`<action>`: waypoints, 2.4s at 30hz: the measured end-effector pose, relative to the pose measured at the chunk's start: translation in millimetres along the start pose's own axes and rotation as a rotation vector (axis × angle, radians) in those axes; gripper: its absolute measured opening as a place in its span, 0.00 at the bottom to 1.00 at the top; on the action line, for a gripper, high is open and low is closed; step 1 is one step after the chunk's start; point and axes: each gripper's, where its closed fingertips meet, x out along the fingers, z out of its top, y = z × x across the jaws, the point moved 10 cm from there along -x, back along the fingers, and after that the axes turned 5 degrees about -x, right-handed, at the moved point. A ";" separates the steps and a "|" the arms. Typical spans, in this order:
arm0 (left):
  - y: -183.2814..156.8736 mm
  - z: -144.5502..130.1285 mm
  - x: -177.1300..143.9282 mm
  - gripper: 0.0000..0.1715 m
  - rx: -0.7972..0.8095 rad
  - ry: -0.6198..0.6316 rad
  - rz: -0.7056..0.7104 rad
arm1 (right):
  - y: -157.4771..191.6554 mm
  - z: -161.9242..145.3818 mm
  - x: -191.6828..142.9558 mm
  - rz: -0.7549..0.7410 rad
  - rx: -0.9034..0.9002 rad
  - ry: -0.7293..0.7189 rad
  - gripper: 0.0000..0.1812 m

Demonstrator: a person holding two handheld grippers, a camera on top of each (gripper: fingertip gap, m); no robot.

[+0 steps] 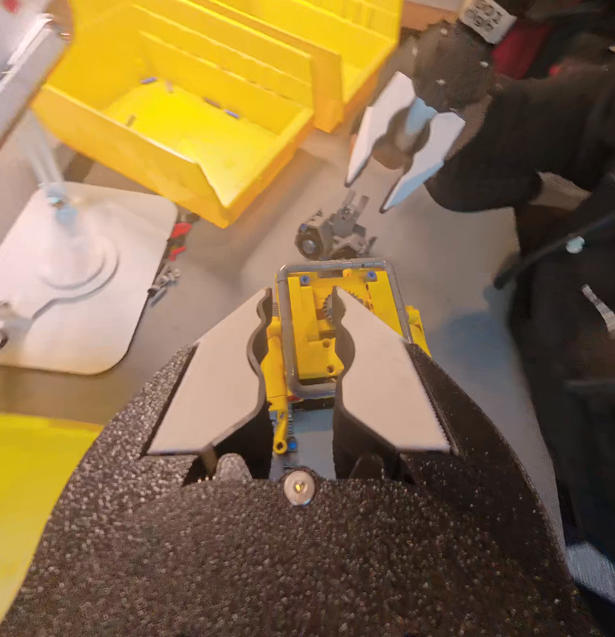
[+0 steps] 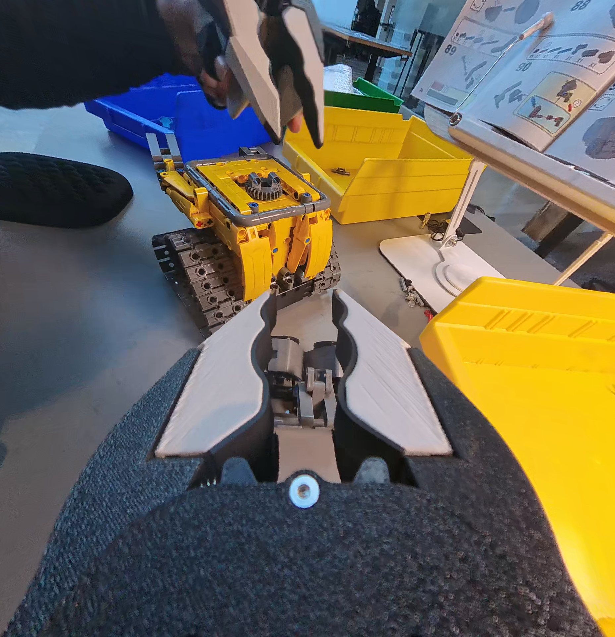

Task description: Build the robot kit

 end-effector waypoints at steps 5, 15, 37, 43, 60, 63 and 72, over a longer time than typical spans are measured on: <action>-56.9 -19.1 4.3 0.19 -0.126 -0.110 0.295 | -2.9 -2.5 -0.4 0.011 0.035 -0.025 0.17; -73.0 -18.0 34.8 0.13 -0.109 0.006 0.528 | 1.8 -5.3 -5.0 0.017 0.038 -0.026 0.17; -2.1 3.3 21.3 0.08 0.217 0.279 -0.312 | 0.5 -17.1 -2.3 0.034 0.041 0.001 0.17; -5.6 4.6 7.3 0.14 0.167 0.216 -0.181 | 0.4 -17.8 -1.7 0.037 0.045 -0.001 0.17; -31.7 -19.2 12.3 0.04 0.108 0.094 0.060 | -4.9 -17.6 -6.3 0.018 0.046 -0.012 0.18; -32.7 -18.8 12.2 0.04 0.120 0.104 0.069 | -7.4 -18.2 -8.2 0.015 0.052 -0.015 0.18; -35.4 -21.1 11.4 0.04 0.097 0.078 0.094 | -12.7 -28.2 -12.0 0.056 0.044 0.084 0.26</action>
